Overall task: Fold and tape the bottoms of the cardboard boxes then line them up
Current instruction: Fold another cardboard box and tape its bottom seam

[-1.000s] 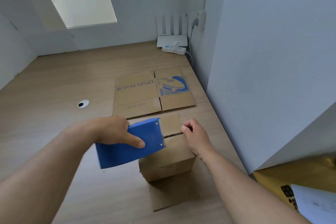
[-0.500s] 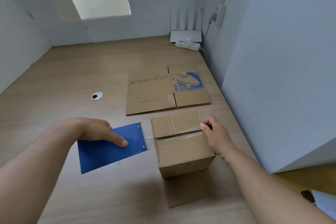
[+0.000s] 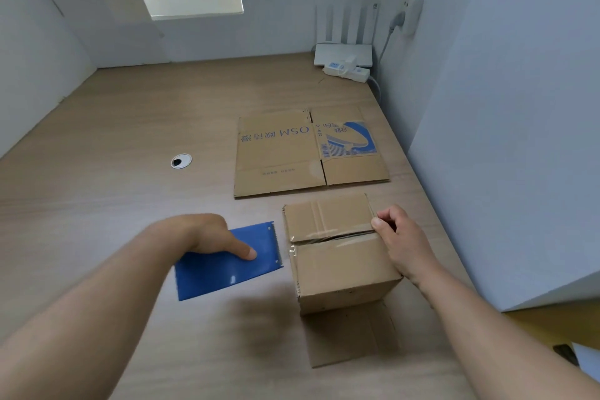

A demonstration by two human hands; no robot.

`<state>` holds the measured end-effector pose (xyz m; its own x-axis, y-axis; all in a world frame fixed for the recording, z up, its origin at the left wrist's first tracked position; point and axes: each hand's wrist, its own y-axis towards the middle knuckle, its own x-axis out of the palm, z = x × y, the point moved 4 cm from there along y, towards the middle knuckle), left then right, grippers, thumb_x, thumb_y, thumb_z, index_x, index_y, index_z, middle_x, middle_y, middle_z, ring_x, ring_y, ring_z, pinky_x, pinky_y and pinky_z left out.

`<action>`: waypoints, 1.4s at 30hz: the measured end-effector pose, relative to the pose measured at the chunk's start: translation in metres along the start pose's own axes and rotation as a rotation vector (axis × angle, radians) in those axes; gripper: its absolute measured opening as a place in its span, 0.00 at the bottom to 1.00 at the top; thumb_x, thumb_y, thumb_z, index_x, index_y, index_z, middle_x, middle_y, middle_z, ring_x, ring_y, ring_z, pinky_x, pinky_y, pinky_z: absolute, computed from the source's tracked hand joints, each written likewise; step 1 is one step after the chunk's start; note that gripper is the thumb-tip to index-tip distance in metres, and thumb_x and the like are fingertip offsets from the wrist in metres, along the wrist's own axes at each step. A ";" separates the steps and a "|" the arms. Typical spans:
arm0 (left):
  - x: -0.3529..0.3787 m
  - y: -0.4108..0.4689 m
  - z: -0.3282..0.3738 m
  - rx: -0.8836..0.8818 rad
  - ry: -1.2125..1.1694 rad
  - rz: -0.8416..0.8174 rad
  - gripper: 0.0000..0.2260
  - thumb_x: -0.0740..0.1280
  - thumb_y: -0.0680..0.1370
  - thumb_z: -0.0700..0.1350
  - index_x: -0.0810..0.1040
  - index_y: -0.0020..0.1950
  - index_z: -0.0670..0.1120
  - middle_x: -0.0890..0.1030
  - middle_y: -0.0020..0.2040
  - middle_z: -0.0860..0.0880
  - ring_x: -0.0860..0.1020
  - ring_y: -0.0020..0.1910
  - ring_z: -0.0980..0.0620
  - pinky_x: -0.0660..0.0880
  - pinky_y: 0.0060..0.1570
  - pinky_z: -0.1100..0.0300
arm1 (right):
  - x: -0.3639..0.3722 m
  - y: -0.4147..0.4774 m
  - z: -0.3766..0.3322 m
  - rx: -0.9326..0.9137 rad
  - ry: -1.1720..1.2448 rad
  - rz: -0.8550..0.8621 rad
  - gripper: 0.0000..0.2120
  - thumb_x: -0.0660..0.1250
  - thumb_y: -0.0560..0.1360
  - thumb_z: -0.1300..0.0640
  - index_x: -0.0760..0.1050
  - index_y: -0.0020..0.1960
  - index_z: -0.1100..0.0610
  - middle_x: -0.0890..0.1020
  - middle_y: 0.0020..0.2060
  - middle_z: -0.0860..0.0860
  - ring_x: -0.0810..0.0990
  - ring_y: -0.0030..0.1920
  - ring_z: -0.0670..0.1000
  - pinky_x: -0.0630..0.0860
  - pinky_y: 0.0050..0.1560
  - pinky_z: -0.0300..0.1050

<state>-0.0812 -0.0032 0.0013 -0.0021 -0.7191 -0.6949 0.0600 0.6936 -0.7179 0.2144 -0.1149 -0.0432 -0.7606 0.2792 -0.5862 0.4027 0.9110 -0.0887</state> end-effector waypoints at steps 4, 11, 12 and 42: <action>0.026 0.002 0.009 -0.026 0.394 0.376 0.16 0.61 0.76 0.58 0.75 0.56 0.49 0.78 0.47 0.52 0.76 0.44 0.50 0.68 0.41 0.60 | 0.001 -0.001 0.001 -0.002 -0.004 0.001 0.04 0.61 0.80 0.56 0.71 0.47 0.55 0.75 0.40 0.46 0.71 0.40 0.43 0.65 0.36 0.34; 0.042 -0.004 -0.015 -0.074 0.210 0.617 0.17 0.57 0.78 0.56 0.67 0.58 0.44 0.77 0.42 0.50 0.76 0.40 0.49 0.68 0.35 0.59 | 0.005 0.003 -0.003 -0.011 -0.016 0.018 0.04 0.61 0.79 0.56 0.72 0.48 0.56 0.76 0.43 0.50 0.72 0.43 0.47 0.66 0.37 0.35; 0.052 -0.001 -0.021 -0.082 0.212 0.597 0.17 0.56 0.79 0.56 0.67 0.59 0.44 0.79 0.45 0.50 0.77 0.42 0.49 0.68 0.35 0.59 | 0.006 0.005 -0.004 -0.017 -0.031 0.019 0.04 0.61 0.79 0.56 0.72 0.47 0.56 0.76 0.44 0.50 0.72 0.43 0.47 0.65 0.37 0.35; 0.104 -0.038 0.069 0.422 -0.682 0.431 0.50 0.75 0.61 0.63 0.52 0.76 0.59 0.69 0.70 0.52 0.71 0.59 0.56 0.74 0.59 0.58 | 0.025 -0.007 -0.045 0.134 -0.518 -0.017 0.45 0.62 0.65 0.26 0.61 0.67 0.59 0.67 0.64 0.56 0.67 0.64 0.56 0.71 0.58 0.50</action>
<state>-0.0150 -0.1067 -0.0408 0.6884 -0.3635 -0.6276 0.2795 0.9315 -0.2328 0.1694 -0.1000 -0.0208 -0.4301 0.0479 -0.9015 0.4797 0.8581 -0.1833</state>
